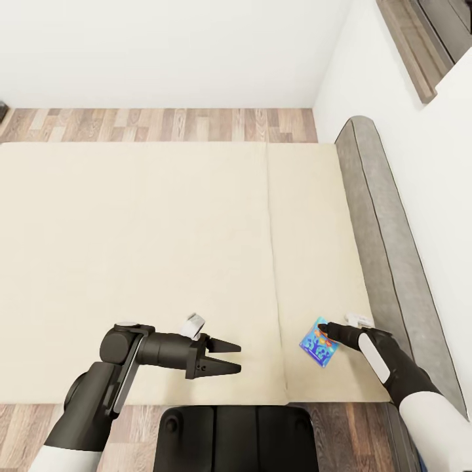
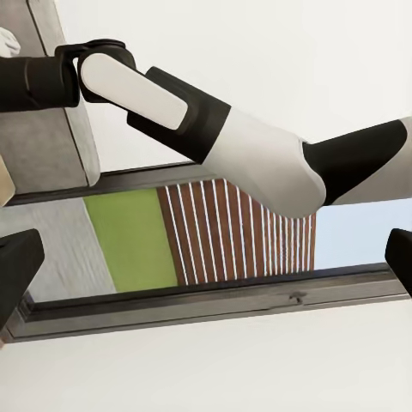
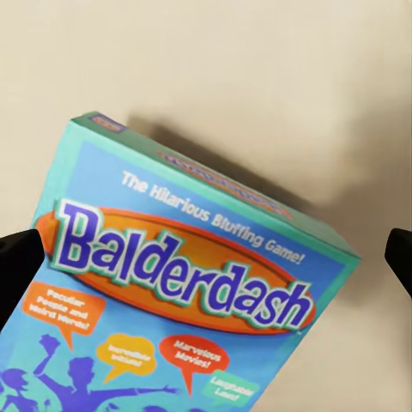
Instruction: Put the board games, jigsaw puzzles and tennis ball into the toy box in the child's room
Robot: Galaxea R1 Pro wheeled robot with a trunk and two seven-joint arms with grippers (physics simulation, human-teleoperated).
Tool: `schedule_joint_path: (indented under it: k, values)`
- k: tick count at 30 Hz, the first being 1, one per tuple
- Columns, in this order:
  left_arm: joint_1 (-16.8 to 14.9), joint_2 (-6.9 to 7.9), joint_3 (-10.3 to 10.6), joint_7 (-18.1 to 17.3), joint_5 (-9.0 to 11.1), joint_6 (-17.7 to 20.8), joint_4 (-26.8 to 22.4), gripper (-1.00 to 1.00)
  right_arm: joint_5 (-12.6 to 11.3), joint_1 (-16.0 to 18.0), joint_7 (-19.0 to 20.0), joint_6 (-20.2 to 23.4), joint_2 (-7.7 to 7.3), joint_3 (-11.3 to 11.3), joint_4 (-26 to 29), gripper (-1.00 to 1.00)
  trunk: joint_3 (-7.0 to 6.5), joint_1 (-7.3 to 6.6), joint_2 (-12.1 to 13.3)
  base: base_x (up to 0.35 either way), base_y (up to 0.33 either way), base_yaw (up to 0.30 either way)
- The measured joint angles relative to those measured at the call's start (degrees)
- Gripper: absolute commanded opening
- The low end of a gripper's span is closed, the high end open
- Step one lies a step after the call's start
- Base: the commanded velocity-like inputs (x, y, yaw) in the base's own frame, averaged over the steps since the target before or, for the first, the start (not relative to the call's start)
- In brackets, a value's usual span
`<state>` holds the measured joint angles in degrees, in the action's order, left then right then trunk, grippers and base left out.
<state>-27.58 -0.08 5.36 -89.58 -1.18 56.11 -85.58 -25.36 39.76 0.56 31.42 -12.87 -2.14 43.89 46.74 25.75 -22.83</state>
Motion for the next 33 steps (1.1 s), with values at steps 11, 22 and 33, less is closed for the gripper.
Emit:
schedule_joint_path:
  k: [11,22,33]
  values:
    - [0.0,0.00,0.0,0.0,-0.1,0.0,0.0,1.00,0.0,0.0,0.0,0.0,0.01,0.0,0.0,1.00,-0.04,0.00,0.0,0.000,0.000,0.000]
    - [0.0,0.00,0.0,0.1,-0.1,0.0,0.0,1.00,0.0,0.0,0.0,0.0,0.01,0.0,0.0,1.00,-0.04,0.00,0.0,0.000,0.000,0.000]
    - [0.0,0.00,0.0,0.1,-0.1,0.0,0.0,1.00,-0.1,0.0,0.0,0.1,0.07,-0.1,-0.1,1.00,-0.04,0.00,0.0,0.000,0.000,0.000]
